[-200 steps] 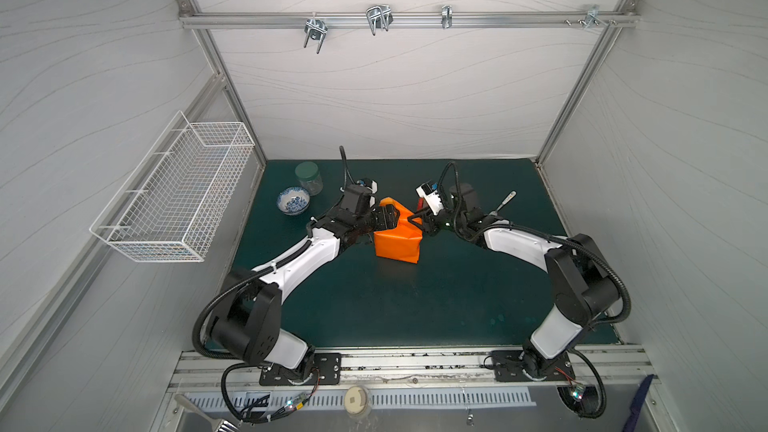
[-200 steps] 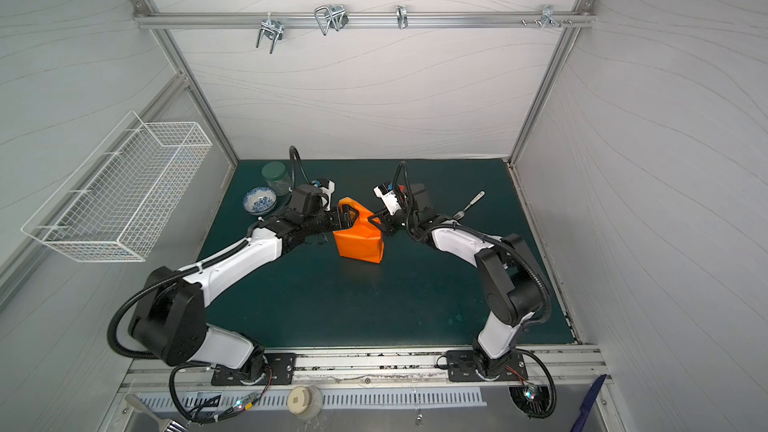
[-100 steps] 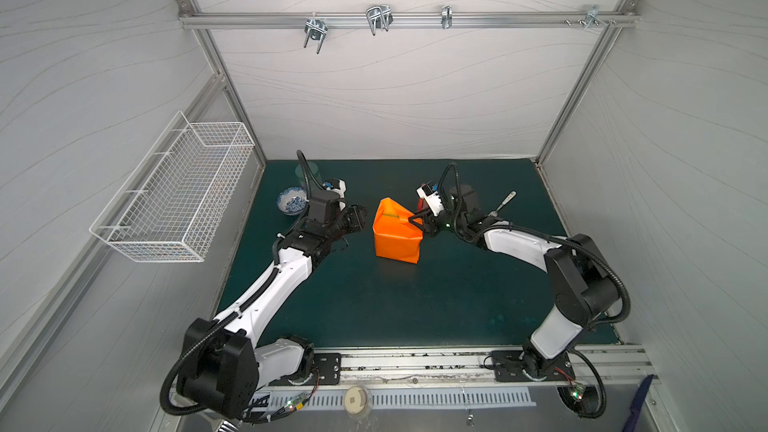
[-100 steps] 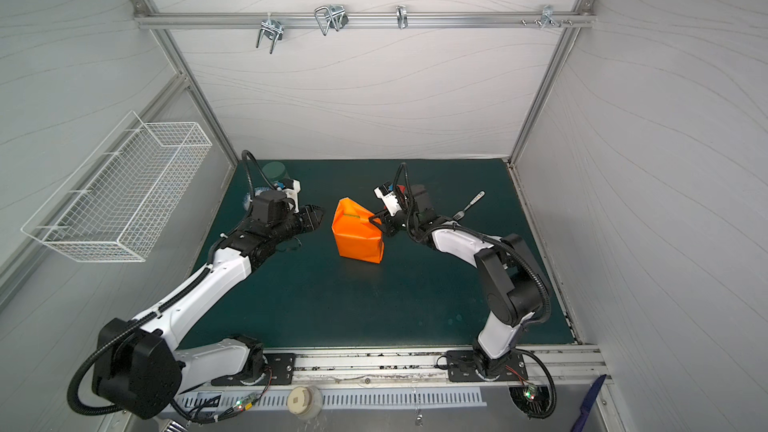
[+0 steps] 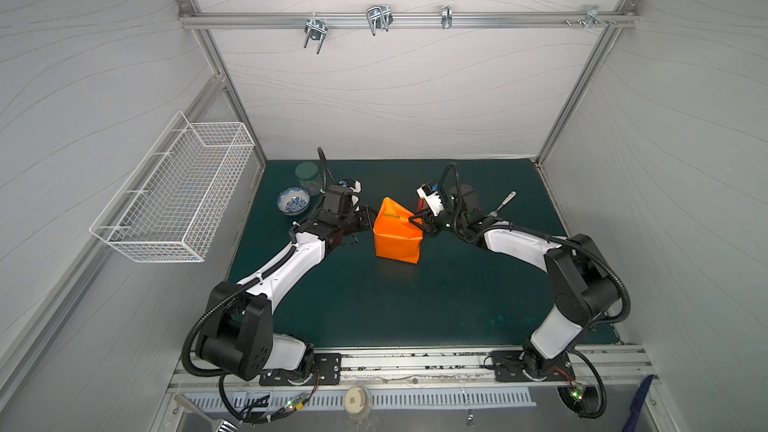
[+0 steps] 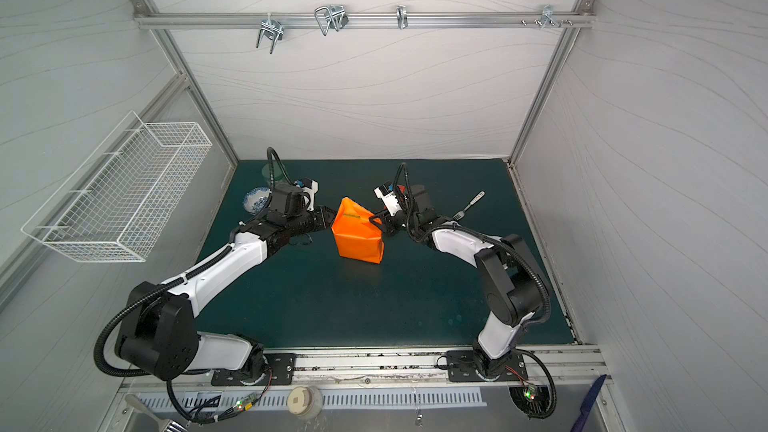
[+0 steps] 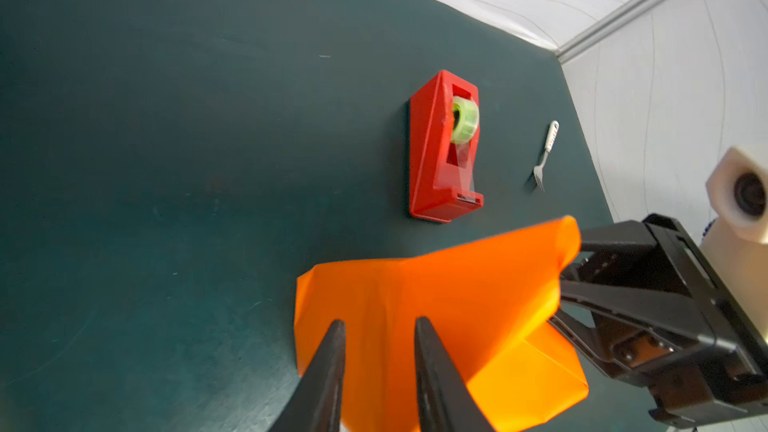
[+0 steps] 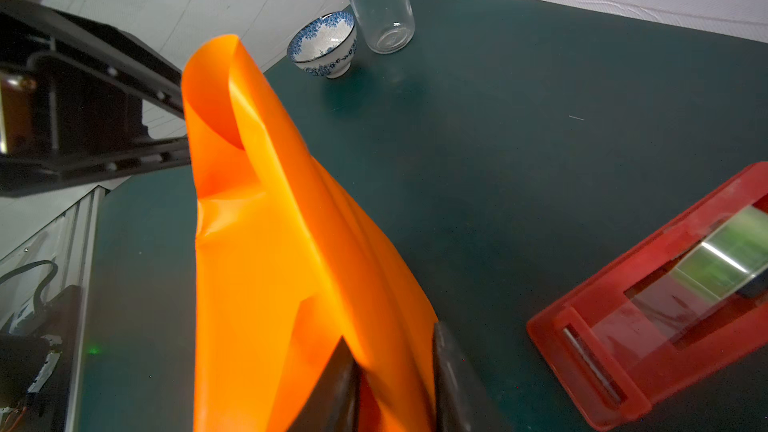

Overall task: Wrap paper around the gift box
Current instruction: 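Lower the left gripper and pinch the paper edge beside the right gripper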

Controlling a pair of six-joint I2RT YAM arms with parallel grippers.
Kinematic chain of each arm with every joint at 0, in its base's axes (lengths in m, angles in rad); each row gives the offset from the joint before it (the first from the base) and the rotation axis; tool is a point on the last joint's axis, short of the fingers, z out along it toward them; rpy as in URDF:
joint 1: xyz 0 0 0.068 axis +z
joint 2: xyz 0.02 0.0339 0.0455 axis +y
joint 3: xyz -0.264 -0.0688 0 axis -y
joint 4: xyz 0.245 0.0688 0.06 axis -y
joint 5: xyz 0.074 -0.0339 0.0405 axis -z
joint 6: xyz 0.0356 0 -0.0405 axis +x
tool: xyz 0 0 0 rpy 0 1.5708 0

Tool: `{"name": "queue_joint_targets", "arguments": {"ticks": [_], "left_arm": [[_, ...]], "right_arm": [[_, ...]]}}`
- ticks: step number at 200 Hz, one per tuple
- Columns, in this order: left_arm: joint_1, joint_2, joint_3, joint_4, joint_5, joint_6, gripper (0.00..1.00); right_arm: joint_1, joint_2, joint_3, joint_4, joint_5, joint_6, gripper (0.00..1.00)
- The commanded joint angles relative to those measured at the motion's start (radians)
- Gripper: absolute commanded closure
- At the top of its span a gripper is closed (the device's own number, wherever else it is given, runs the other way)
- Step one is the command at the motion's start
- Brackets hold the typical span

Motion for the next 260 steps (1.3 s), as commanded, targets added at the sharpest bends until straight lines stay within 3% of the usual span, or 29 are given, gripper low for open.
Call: {"name": "queue_joint_targets", "arguments": {"ticks": [1,89,172,260], "left_arm": [[-0.025,0.026,0.012,0.048,0.01,0.001,0.7],[-0.056,0.099,0.032,0.059,-0.001,0.018,0.69],[-0.065,0.134,0.06,0.084,0.011,0.012,0.59],[-0.065,0.192,0.036,0.146,-0.025,-0.014,0.41]], "right_arm": [[-0.005,0.002,0.004,0.013,-0.01,-0.014,0.7],[-0.005,0.014,0.009,0.016,-0.013,-0.008,0.71],[-0.004,0.012,0.021,0.011,-0.02,0.001,0.71],[0.007,0.008,0.024,0.005,-0.028,-0.032,0.71]]}}
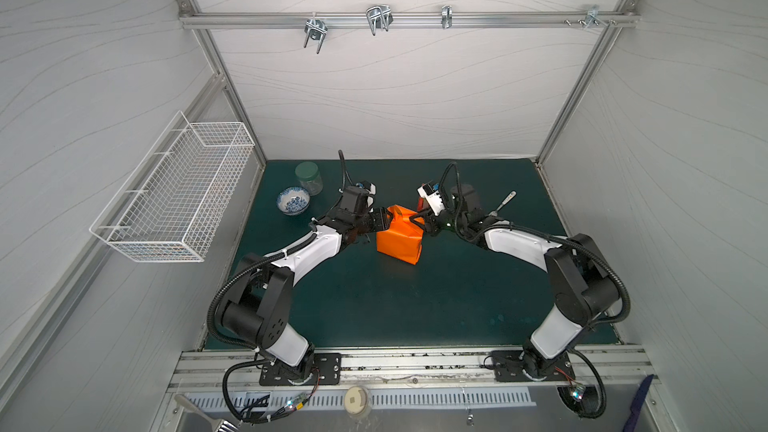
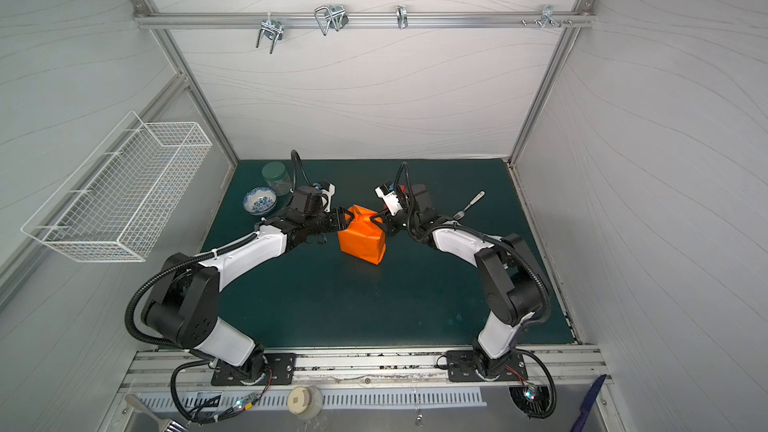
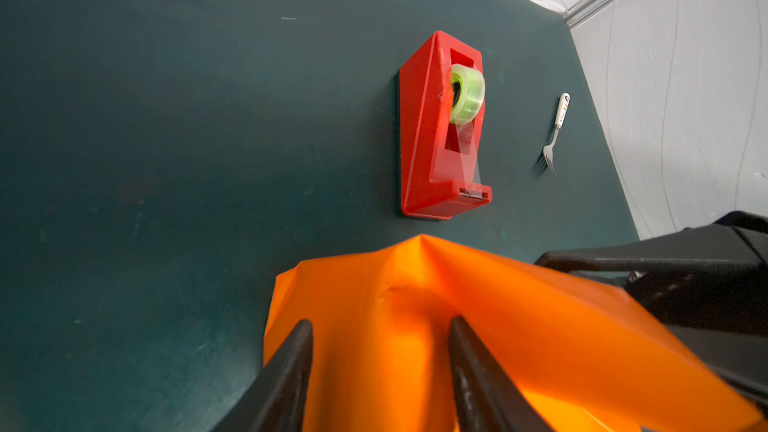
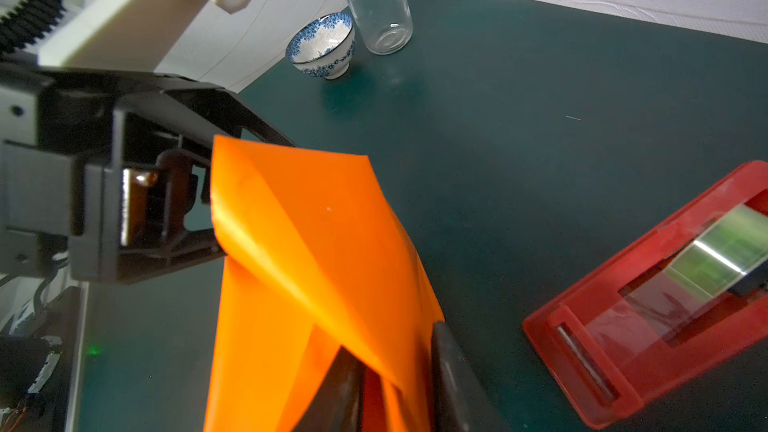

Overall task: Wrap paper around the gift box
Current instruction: 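Lower the left gripper and pinch the paper edge beside the right gripper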

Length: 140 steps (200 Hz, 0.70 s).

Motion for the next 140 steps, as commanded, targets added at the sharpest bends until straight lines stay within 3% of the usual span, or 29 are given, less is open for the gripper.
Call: {"name": "queue_joint_targets", "arguments": {"ticks": [1,71,140], "left_arm": [[-0.009,0.025,0.003,0.037,-0.016,-0.004,0.41],[-0.008,-0.028,-0.01,0.09,-0.009,-0.039,0.25],[-0.006,0.019,-0.001,0.144,0.043,-0.076,0.23]], "right_arm": [[0.008,0.007,0.023,0.005,-0.021,-0.031,0.71],[0.011,0.011,0.031,-0.006,-0.019,-0.037,0.72],[0.012,0.012,0.028,-0.007,-0.018,-0.042,0.74]]}}
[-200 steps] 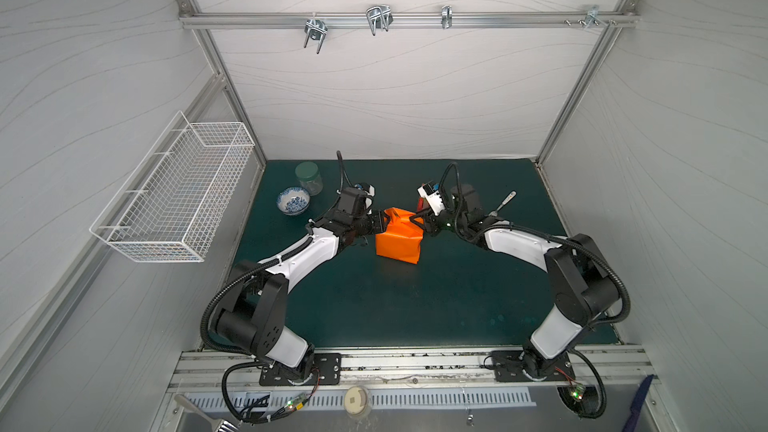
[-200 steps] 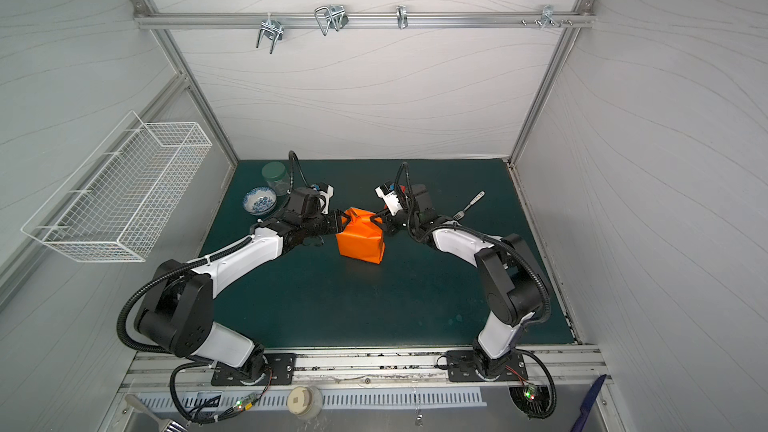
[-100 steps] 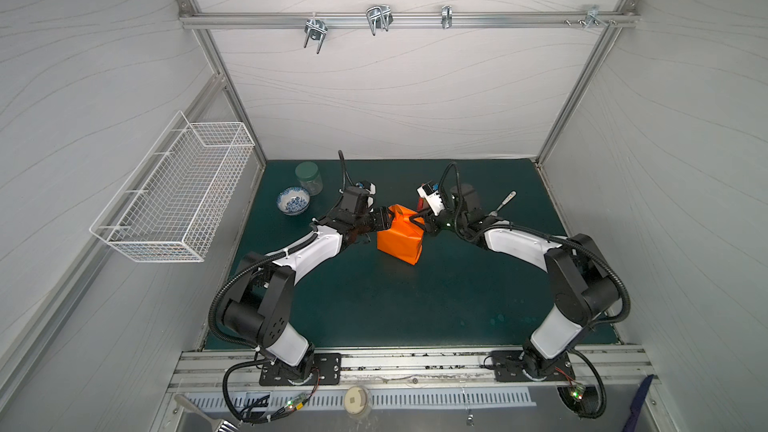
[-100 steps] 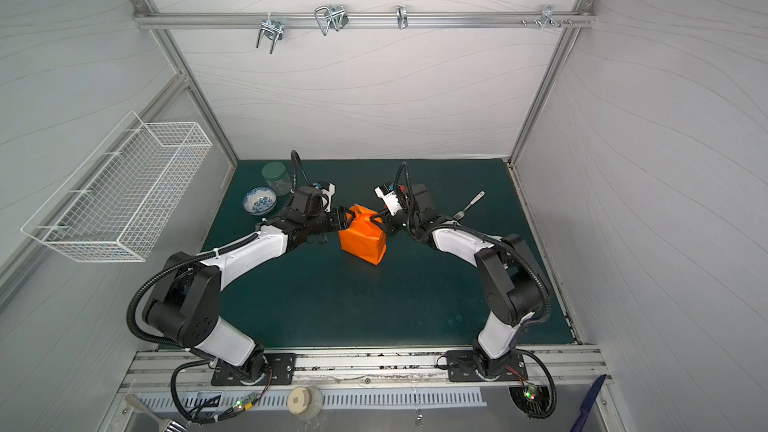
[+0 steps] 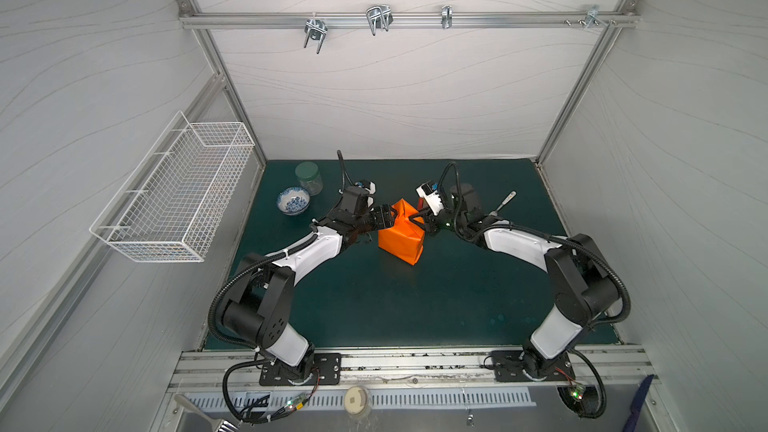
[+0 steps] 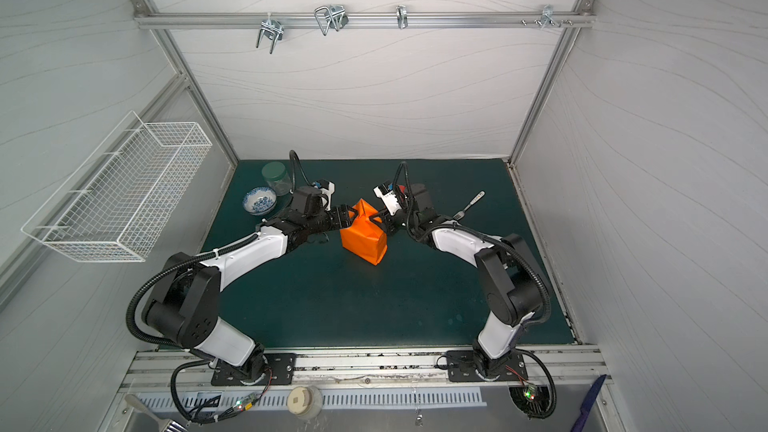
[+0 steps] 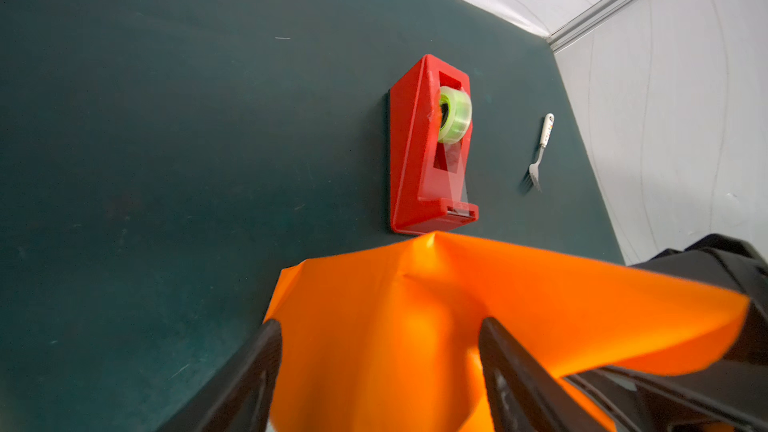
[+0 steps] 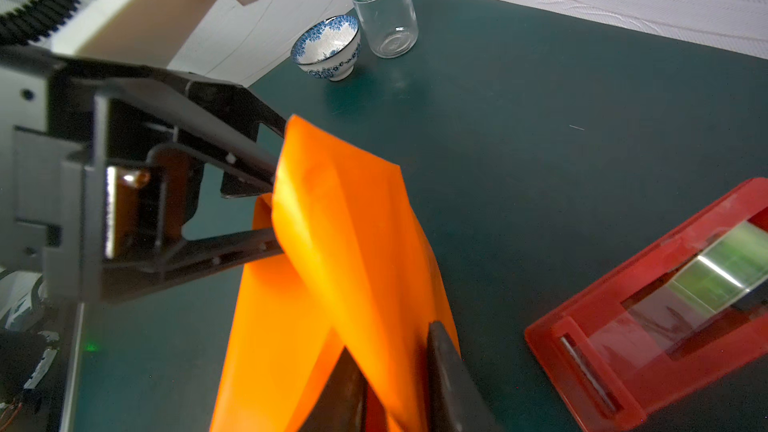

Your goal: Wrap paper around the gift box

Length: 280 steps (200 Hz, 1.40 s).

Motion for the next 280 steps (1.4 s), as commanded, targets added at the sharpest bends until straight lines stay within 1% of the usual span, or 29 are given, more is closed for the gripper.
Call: {"name": "queue_joint_targets", "arguments": {"ticks": [1,28,77,114,172,188,218,239,267,280], "left_arm": [[-0.002,0.021,0.012,0.076,0.038,-0.023,0.23],[-0.003,0.043,0.02,0.082,0.059,-0.02,0.22],[-0.003,0.086,0.017,0.057,0.024,-0.009,0.22],[-0.004,0.08,0.004,0.057,0.011,-0.007,0.22],[-0.004,0.069,-0.001,0.047,-0.005,-0.007,0.22],[-0.004,0.064,-0.004,0.049,-0.007,-0.009,0.22],[-0.003,0.06,-0.005,0.045,-0.007,-0.008,0.23],[-0.003,0.056,-0.006,0.044,-0.008,-0.007,0.23],[-0.003,0.053,-0.006,0.041,-0.007,-0.006,0.23],[-0.004,0.053,-0.006,0.041,-0.007,-0.006,0.23]], "right_arm": [[0.007,0.013,0.019,-0.005,-0.017,-0.024,0.74],[0.009,0.019,0.02,-0.004,-0.02,-0.023,0.74],[0.009,0.017,0.028,-0.008,-0.018,-0.024,0.74],[0.01,0.005,0.052,-0.026,-0.017,-0.034,0.73],[0.008,-0.064,0.054,-0.06,-0.013,-0.042,0.65],[0.0,-0.087,0.044,-0.057,-0.028,-0.028,0.63],[-0.027,-0.125,0.027,-0.006,-0.054,0.037,0.63],[-0.048,-0.097,0.065,-0.018,-0.035,0.073,0.65],[-0.056,-0.007,0.143,-0.08,0.029,0.083,0.68],[-0.056,0.039,0.181,-0.111,0.036,0.083,0.69]]}}
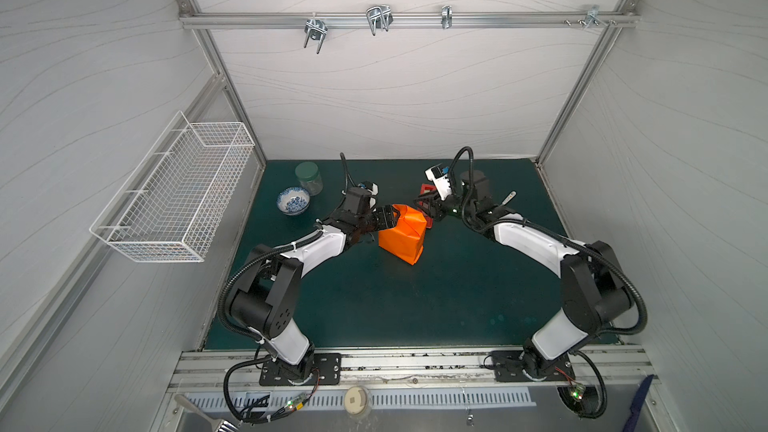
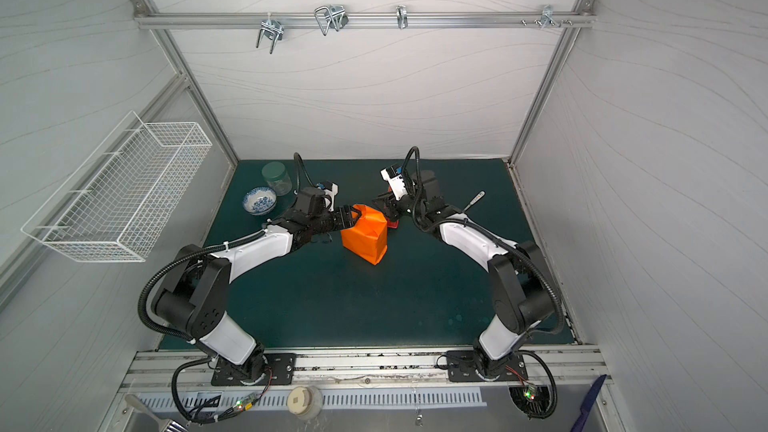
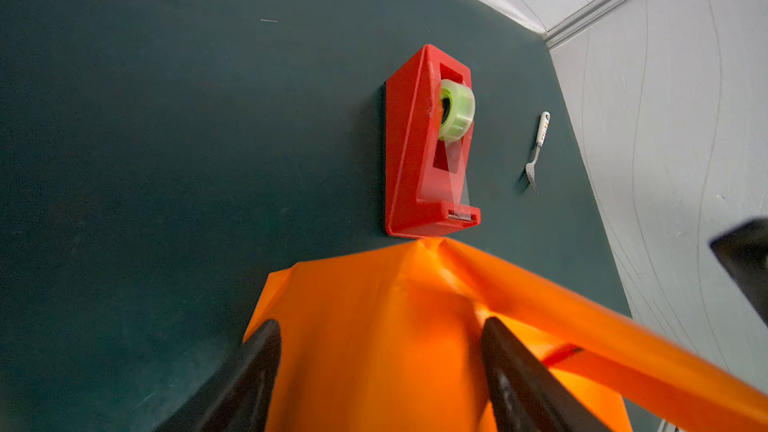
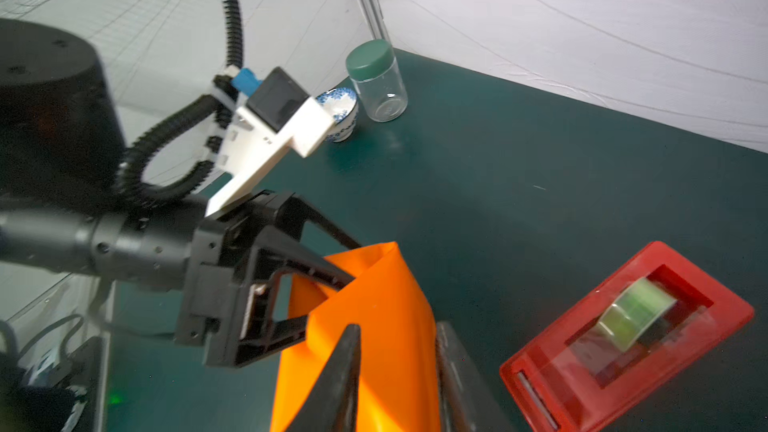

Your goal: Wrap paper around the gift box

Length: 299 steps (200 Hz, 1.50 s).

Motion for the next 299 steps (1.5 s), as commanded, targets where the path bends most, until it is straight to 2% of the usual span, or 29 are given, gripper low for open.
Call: {"name": "queue_joint_targets", "arguments": {"ticks": [1,23,51,122,173,228,248,299], "left_arm": [[-0.003,-0.011,-0.006,-0.011,-0.02,0.005,0.23],[-0.003,-0.012,-0.006,-0.011,-0.02,0.004,0.23],[-0.002,-0.019,-0.003,-0.015,-0.02,-0.006,0.23],[-0.003,-0.083,-0.025,-0.029,-0.05,-0.049,0.22],[-0.003,-0.128,-0.05,-0.044,-0.069,-0.06,0.21],[-0.003,-0.273,-0.073,-0.107,-0.109,-0.04,0.2],[-0.007,-0.314,-0.064,-0.1,-0.085,-0.043,0.19],[-0.046,-0.205,0.093,-0.188,-0.062,-0.002,0.19]], "right_arm": [[-0.005,0.075,0.065,-0.065,0.032,0.01,0.69],[0.001,0.124,0.098,-0.086,0.002,0.009,0.69],[0.031,0.114,0.077,-0.09,-0.021,0.007,0.69],[0.087,0.062,-0.001,-0.098,0.042,0.014,0.7],[0.137,0.042,-0.055,-0.076,0.137,-0.009,0.69],[0.151,0.007,-0.114,-0.017,0.173,-0.024,0.69],[0.155,-0.003,-0.123,-0.008,0.177,-0.03,0.69],[0.158,-0.01,-0.139,0.009,0.182,-0.029,0.69]]}}
